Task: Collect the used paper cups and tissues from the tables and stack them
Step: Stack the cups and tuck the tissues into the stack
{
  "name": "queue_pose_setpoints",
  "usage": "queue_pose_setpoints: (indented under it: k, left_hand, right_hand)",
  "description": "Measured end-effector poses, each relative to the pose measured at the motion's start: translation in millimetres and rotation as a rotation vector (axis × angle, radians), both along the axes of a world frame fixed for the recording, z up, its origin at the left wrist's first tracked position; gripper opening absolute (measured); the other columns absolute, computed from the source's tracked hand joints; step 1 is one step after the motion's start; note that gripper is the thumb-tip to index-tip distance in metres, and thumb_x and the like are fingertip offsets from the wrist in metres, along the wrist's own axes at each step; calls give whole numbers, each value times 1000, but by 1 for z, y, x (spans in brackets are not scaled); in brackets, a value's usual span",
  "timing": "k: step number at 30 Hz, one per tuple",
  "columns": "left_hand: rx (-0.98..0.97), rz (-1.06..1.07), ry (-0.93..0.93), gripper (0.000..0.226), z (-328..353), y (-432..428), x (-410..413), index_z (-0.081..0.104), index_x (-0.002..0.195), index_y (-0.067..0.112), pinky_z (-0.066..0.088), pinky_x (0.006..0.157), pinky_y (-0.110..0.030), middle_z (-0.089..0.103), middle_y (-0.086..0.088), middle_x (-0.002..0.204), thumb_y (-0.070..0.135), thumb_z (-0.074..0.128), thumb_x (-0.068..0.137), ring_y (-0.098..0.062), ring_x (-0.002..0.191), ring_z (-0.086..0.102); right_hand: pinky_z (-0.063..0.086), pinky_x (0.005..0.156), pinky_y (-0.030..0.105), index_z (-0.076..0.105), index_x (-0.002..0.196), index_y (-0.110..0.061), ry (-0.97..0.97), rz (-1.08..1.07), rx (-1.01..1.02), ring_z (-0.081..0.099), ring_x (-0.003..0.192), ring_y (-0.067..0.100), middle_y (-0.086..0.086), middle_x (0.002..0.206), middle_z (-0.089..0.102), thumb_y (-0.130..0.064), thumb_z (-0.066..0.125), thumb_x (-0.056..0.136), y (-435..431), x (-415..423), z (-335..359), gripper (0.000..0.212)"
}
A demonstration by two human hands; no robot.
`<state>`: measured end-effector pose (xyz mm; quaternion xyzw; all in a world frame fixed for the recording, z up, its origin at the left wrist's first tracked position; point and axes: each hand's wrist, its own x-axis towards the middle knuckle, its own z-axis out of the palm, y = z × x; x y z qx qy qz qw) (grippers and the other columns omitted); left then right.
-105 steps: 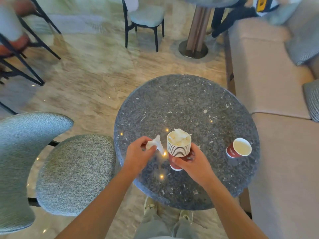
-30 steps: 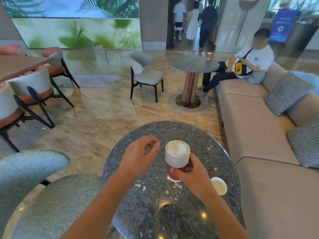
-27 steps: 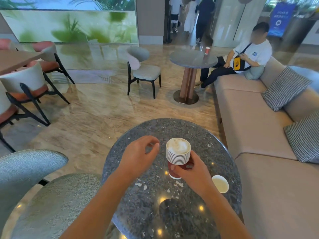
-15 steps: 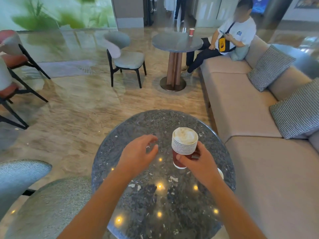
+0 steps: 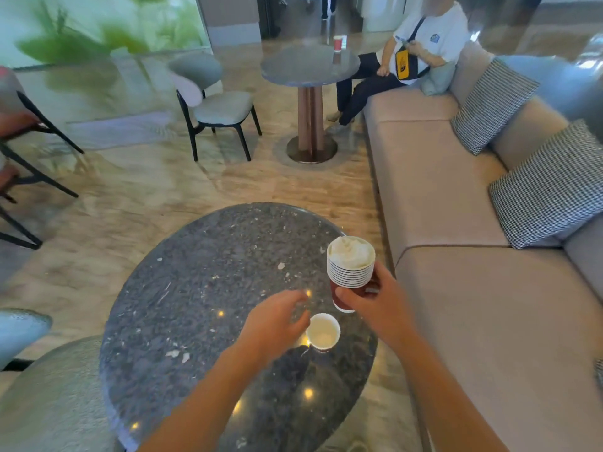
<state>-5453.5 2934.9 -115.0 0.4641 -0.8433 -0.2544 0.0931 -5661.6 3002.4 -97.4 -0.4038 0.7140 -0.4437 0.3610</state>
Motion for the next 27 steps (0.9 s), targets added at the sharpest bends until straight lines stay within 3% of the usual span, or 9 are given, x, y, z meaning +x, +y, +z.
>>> queue_pose_setpoints:
  k: [4,7,11,17,22,27]
  left_hand:
    - [39,-14,-116,49,-35,17,-27,52,131,30,49,91,-32,56,11,129,49,60,87,-13,116,55]
    - [38,3,-197,74,-59,24,-39,37,146,26,45,99,-32,45,8,145,56,63,84,-16,128,47]
    - [23,27,-299,93,-87,30,-46,27,151,25,46,98,-33,39,7,148,64,67,75,-18,129,46]
    - [-2,96,-292,79,-109,27,-48,37,144,26,52,89,-32,54,6,135,57,68,78,-16,117,56]
    - [41,161,-262,69,-107,28,-50,42,130,29,54,82,-33,57,9,123,55,73,74,-15,107,58]
    - [189,286,-2,70,-83,31,-44,40,111,36,53,71,-32,56,18,104,74,73,62,-8,92,59]
  right_hand:
    - [62,90,42,57,124,-44,-4,28,44,72,100,5,-19,110,74,-59,85,59,14,-31,-19,72]
    - [61,90,35,54,114,-52,-18,57,94,72,98,2,-20,108,73,-42,90,72,22,-42,-31,56]
    - [59,90,28,52,122,-51,-19,87,130,70,101,0,-24,109,72,-38,90,74,32,-47,-50,62]
    - [58,90,25,51,114,-63,-18,87,150,67,104,-7,-37,109,68,-51,88,67,43,-49,-68,62]
    - [60,94,33,51,128,-54,-3,94,152,66,106,-3,-31,114,68,-47,89,71,44,-44,-68,69]
    - [58,93,29,46,119,-59,31,103,136,64,103,-7,-39,107,63,-41,91,74,44,-37,-59,66]
